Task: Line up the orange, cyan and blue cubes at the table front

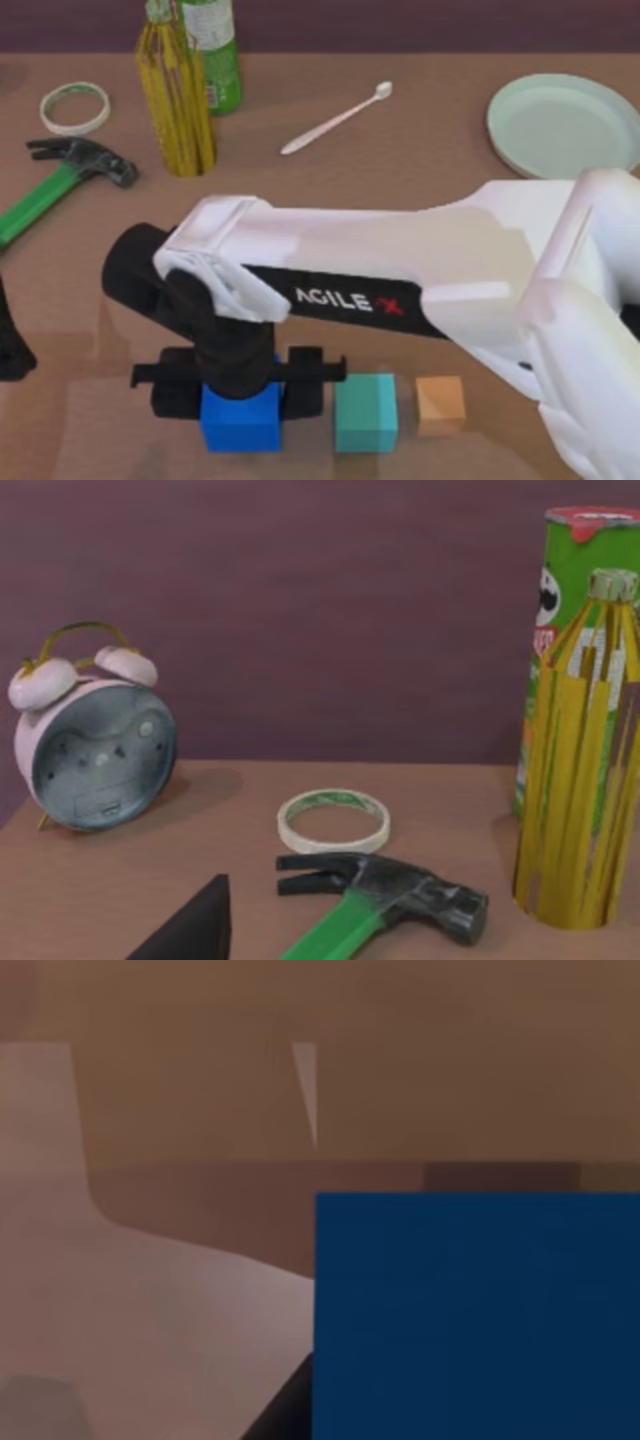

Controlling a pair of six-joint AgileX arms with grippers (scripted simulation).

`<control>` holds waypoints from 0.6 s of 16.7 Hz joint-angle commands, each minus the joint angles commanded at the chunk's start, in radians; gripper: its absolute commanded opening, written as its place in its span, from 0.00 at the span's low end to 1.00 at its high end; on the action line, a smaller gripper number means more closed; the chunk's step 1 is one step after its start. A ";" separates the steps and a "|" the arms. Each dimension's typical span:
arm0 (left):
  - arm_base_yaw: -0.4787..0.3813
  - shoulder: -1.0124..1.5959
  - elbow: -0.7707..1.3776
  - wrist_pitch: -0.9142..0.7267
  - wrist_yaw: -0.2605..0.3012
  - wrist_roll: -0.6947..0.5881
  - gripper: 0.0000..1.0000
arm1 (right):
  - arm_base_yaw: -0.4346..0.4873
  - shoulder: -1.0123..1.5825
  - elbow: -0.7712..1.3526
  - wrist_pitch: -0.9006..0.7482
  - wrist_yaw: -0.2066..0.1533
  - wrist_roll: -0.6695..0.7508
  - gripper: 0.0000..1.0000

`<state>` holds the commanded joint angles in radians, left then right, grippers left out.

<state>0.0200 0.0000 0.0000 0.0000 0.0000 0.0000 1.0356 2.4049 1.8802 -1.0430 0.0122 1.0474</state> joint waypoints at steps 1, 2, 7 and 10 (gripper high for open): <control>0.000 0.000 0.000 0.000 0.000 0.000 1.00 | 0.000 0.000 0.000 0.000 0.000 0.000 0.53; 0.000 0.000 0.000 0.000 0.000 0.000 1.00 | 0.000 0.000 0.000 0.000 0.000 0.000 0.60; 0.000 0.000 0.000 0.000 0.000 0.000 1.00 | 0.000 0.000 0.000 0.000 0.000 0.000 0.98; 0.000 0.000 0.000 0.000 0.000 0.000 1.00 | 0.000 0.000 0.000 0.000 0.000 0.000 1.00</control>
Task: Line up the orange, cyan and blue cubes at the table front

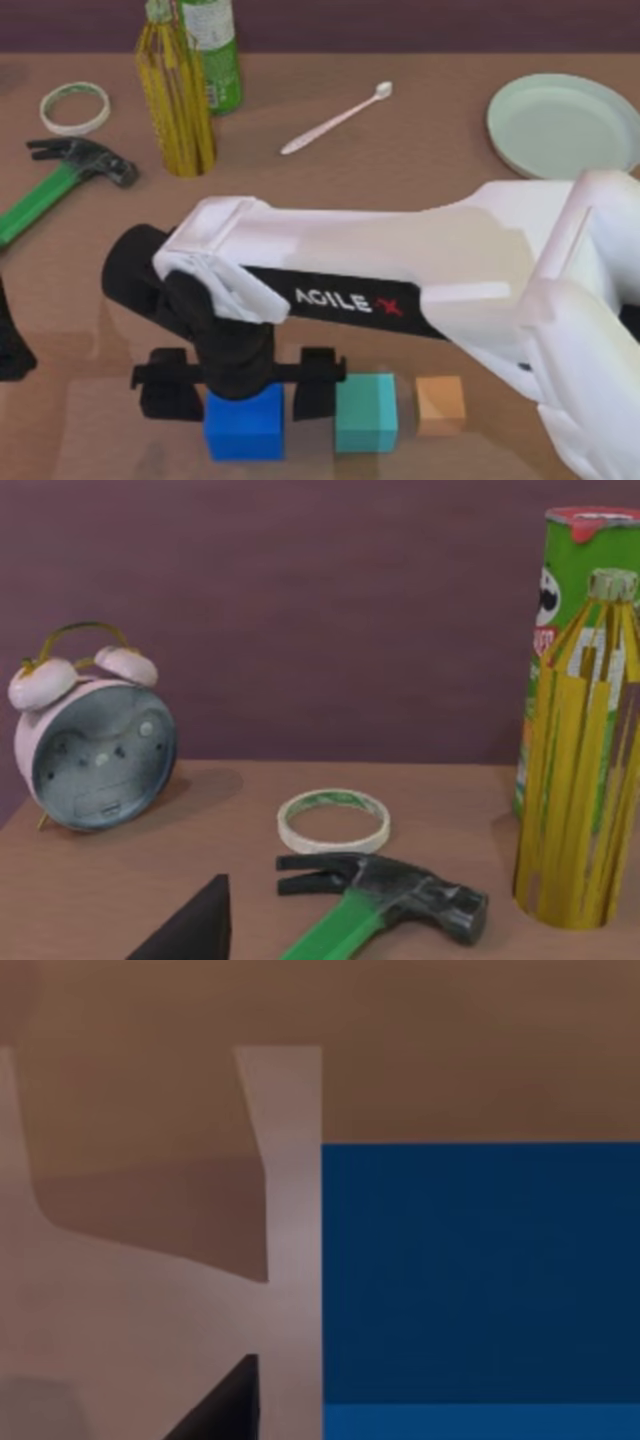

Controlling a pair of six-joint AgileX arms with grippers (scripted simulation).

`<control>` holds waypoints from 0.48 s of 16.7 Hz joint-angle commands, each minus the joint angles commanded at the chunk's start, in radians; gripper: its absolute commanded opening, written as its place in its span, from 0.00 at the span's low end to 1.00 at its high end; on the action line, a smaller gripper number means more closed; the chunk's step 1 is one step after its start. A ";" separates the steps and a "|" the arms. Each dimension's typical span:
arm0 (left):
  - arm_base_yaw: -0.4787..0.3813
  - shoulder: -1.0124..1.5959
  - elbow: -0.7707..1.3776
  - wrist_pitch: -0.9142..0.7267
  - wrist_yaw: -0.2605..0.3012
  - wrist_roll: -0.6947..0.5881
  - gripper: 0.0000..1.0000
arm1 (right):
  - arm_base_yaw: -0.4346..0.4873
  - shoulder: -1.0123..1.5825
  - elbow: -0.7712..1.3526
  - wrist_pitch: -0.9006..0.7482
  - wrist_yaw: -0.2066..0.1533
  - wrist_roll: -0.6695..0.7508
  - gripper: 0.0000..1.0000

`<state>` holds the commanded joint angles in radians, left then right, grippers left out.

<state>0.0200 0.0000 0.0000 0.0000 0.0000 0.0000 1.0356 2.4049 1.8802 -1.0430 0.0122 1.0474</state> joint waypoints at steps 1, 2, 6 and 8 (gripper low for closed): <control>0.000 0.000 0.000 0.000 0.000 0.000 1.00 | 0.000 0.000 0.000 0.000 0.000 0.000 1.00; 0.000 0.000 0.000 0.000 0.000 0.000 1.00 | 0.000 0.000 0.000 0.000 0.000 0.000 1.00; 0.000 0.000 0.000 0.000 0.000 0.000 1.00 | -0.002 0.000 0.000 0.000 0.000 0.000 1.00; 0.000 0.000 0.000 0.000 0.000 0.000 1.00 | -0.001 -0.004 0.014 -0.017 0.000 0.000 1.00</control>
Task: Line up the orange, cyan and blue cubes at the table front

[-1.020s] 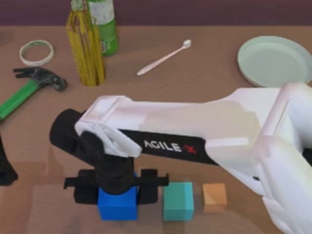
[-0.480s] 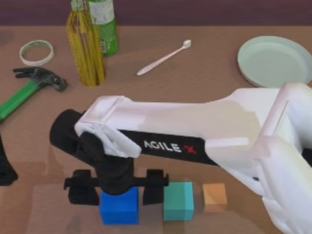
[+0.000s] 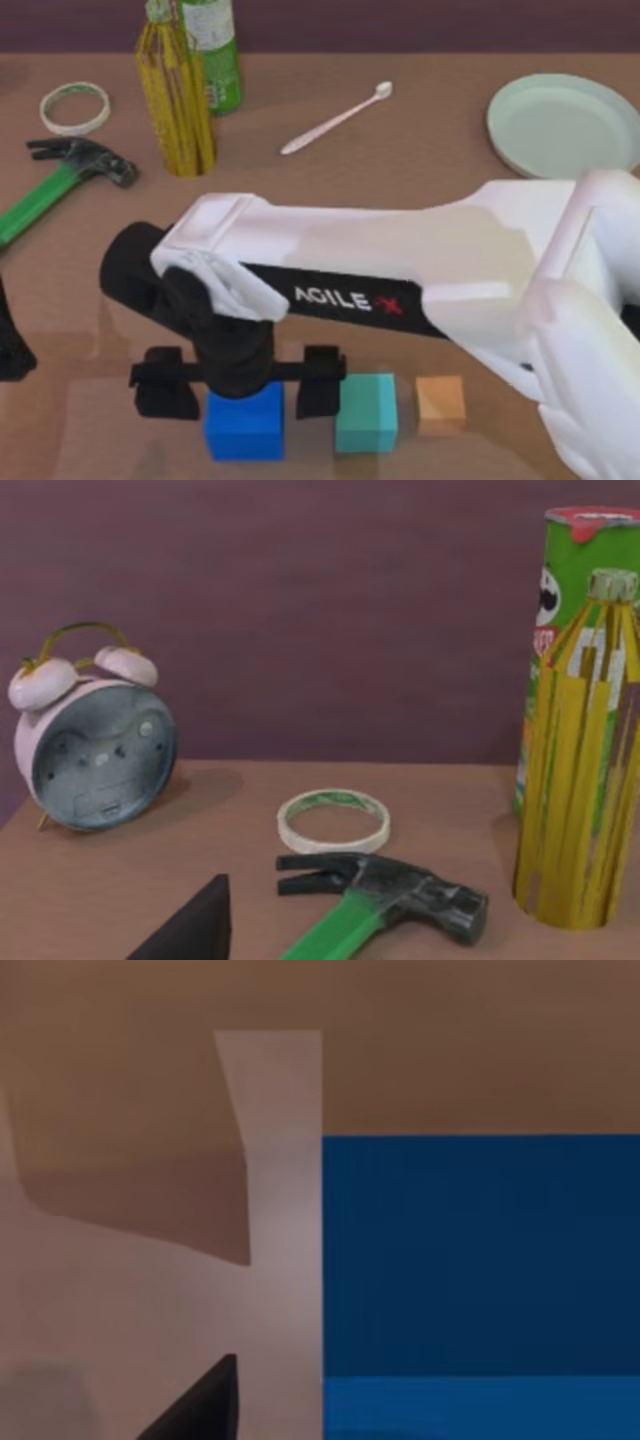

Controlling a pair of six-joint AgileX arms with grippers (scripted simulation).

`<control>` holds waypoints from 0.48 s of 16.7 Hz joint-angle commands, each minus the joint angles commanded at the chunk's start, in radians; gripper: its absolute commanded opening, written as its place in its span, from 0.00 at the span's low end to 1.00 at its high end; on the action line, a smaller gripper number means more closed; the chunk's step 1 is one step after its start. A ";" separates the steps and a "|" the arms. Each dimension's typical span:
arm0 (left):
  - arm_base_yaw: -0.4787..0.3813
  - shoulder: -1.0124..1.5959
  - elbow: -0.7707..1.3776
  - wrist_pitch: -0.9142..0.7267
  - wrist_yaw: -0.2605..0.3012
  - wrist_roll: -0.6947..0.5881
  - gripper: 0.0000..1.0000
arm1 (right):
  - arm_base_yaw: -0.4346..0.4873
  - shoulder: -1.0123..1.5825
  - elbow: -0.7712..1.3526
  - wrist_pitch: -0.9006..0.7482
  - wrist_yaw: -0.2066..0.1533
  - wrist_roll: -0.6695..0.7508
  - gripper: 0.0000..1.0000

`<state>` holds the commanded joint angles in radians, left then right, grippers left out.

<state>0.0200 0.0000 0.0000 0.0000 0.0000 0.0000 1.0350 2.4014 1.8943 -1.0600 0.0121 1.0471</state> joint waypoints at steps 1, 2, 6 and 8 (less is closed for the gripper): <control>0.000 0.000 0.000 0.000 0.000 0.000 1.00 | 0.002 -0.004 0.018 -0.023 0.000 -0.001 1.00; 0.000 0.000 0.000 0.000 0.000 0.000 1.00 | 0.005 -0.010 0.040 -0.052 0.000 -0.002 1.00; 0.000 0.000 0.000 0.000 0.000 0.000 1.00 | 0.009 -0.040 0.138 -0.185 -0.001 -0.001 1.00; 0.000 0.000 0.000 0.000 0.000 0.000 1.00 | 0.008 -0.052 0.167 -0.219 -0.001 0.000 1.00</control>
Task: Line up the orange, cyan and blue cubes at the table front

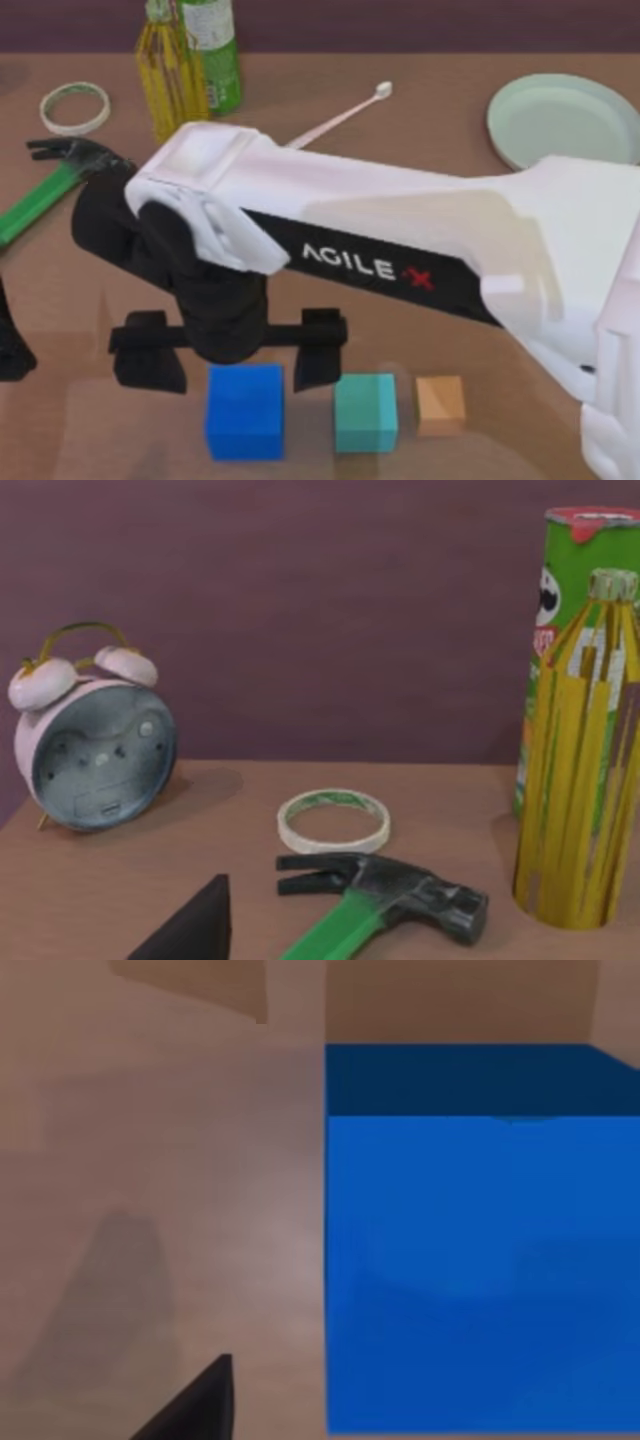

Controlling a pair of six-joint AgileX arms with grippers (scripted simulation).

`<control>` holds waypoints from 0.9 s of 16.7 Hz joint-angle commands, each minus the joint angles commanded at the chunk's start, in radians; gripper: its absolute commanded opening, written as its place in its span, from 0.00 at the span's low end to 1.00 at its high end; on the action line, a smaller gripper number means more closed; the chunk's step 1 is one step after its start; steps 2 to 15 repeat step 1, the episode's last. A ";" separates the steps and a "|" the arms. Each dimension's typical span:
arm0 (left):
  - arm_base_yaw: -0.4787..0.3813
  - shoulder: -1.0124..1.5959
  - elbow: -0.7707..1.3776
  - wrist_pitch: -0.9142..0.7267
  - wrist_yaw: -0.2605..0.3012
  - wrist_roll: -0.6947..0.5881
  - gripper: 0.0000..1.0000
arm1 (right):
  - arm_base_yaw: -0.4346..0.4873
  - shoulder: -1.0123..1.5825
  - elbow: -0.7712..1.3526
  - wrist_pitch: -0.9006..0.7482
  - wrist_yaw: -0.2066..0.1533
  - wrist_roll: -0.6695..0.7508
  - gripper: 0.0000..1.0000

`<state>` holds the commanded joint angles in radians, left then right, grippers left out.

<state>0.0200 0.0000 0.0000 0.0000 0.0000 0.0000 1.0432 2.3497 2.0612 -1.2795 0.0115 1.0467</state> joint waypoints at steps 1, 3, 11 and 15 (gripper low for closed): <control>0.000 0.000 0.000 0.000 0.000 0.000 1.00 | 0.000 -0.001 0.002 -0.002 0.000 0.000 1.00; 0.000 0.000 0.000 0.000 0.000 0.000 1.00 | 0.000 -0.001 0.002 -0.002 0.000 0.000 1.00; 0.000 0.000 0.000 0.000 0.000 0.000 1.00 | 0.000 -0.001 0.002 -0.002 0.000 0.000 1.00; 0.000 0.000 0.000 0.000 0.000 0.000 1.00 | 0.000 -0.001 0.002 -0.002 0.000 0.000 1.00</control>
